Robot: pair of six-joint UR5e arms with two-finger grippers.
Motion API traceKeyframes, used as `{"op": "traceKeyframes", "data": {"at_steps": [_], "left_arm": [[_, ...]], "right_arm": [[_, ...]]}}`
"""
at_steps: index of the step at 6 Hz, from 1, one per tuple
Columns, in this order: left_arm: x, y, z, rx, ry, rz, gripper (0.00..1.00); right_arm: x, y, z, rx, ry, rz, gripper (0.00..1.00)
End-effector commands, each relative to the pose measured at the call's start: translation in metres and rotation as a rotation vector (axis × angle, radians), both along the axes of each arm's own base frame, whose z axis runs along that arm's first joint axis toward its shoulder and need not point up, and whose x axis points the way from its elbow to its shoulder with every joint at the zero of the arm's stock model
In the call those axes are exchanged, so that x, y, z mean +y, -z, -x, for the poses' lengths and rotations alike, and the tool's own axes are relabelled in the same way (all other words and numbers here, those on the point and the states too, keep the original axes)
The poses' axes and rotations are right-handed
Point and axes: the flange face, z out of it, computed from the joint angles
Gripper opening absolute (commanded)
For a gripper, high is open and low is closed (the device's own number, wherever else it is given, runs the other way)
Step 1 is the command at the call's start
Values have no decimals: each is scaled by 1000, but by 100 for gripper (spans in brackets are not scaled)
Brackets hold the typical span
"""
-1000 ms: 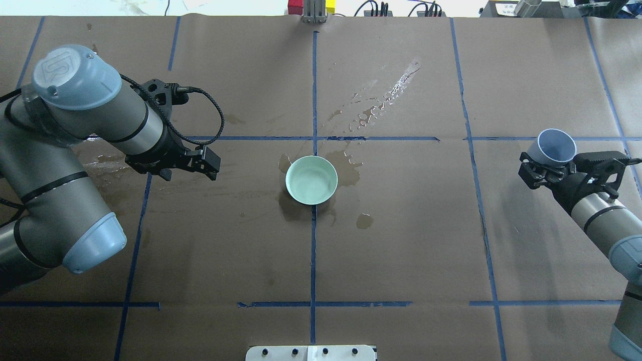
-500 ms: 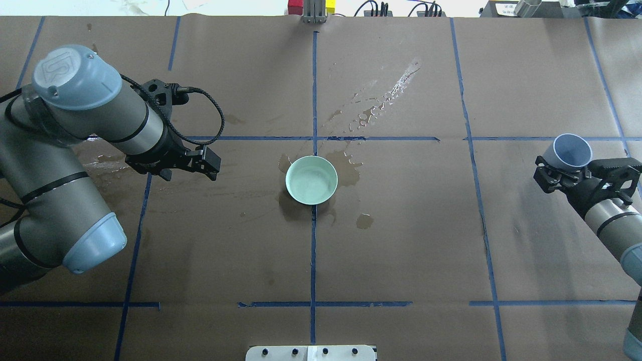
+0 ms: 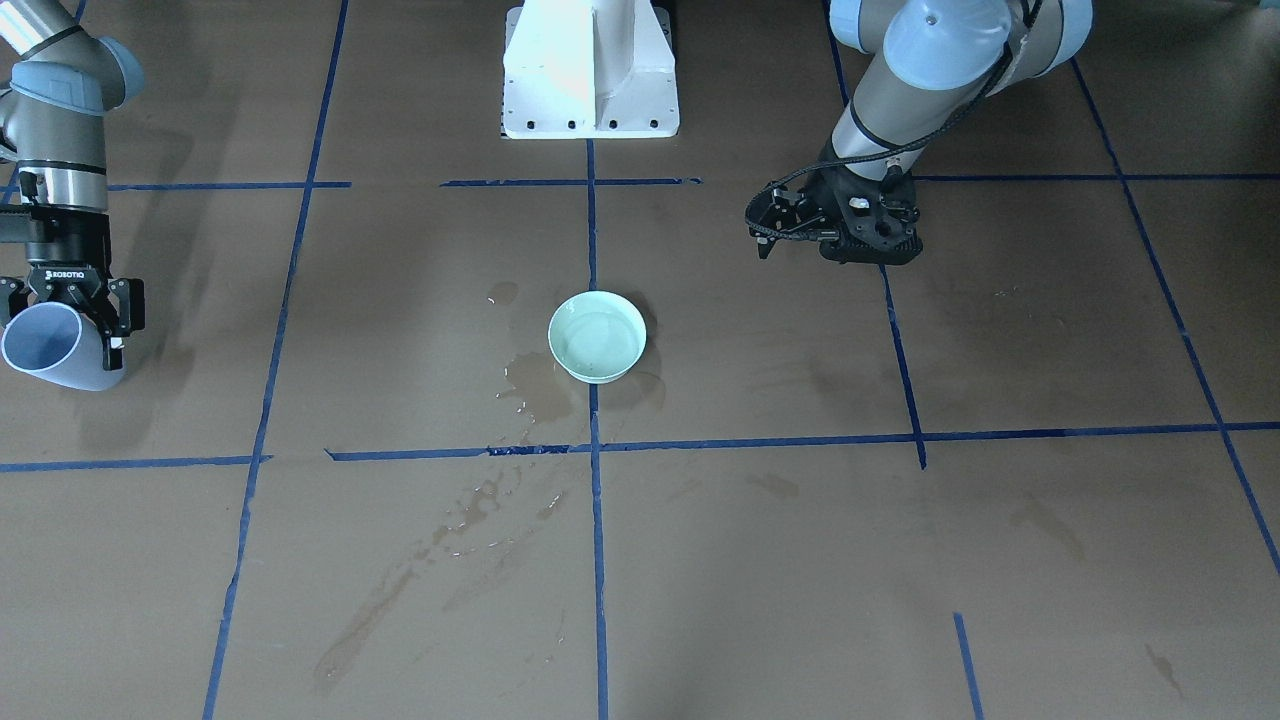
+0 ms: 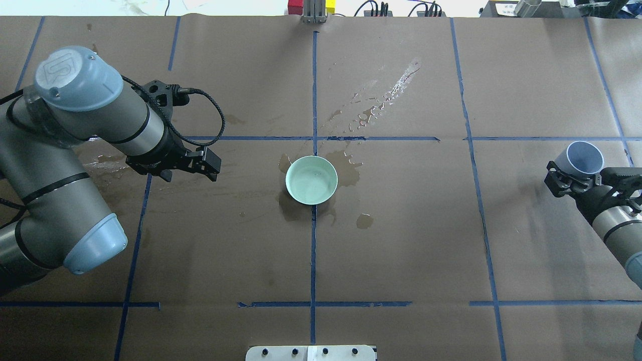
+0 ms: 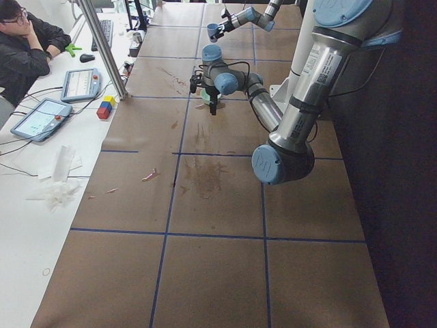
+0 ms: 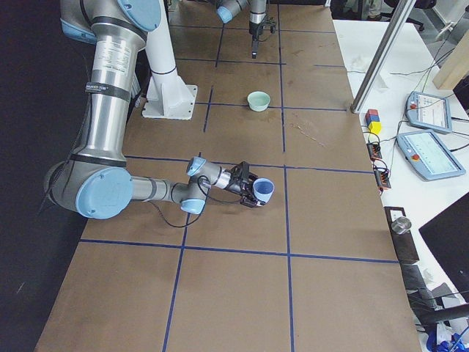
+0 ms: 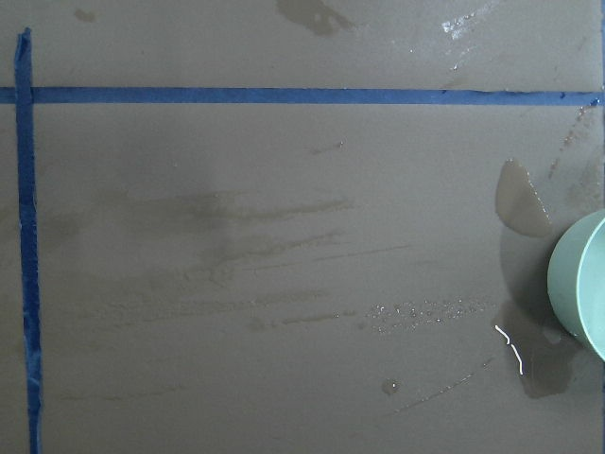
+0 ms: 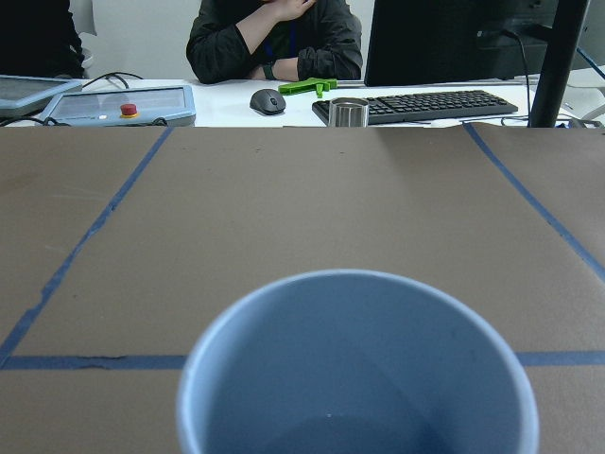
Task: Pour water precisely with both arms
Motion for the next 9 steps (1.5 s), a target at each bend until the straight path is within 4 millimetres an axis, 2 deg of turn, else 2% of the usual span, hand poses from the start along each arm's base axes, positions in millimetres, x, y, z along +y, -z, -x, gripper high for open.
{"op": "traceKeyframes", "data": {"at_steps": [1, 2, 3, 6, 9], "left_arm": [[1, 0, -2, -6, 5, -8, 100], [3, 0, -6, -2, 3, -18, 100], [2, -2, -6, -5, 3, -16, 100], [3, -1, -6, -3, 1, -16, 100], [3, -1, -6, -3, 3, -17, 100]], "right_arm": [[7, -7, 5, -2, 14, -2, 3], [6, -10, 5, 3, 11, -1, 10], [7, -10, 5, 10, 15, -3, 23], [6, -9, 4, 14, 4, -12, 99], [8, -9, 7, 12, 9, -13, 100]]}}
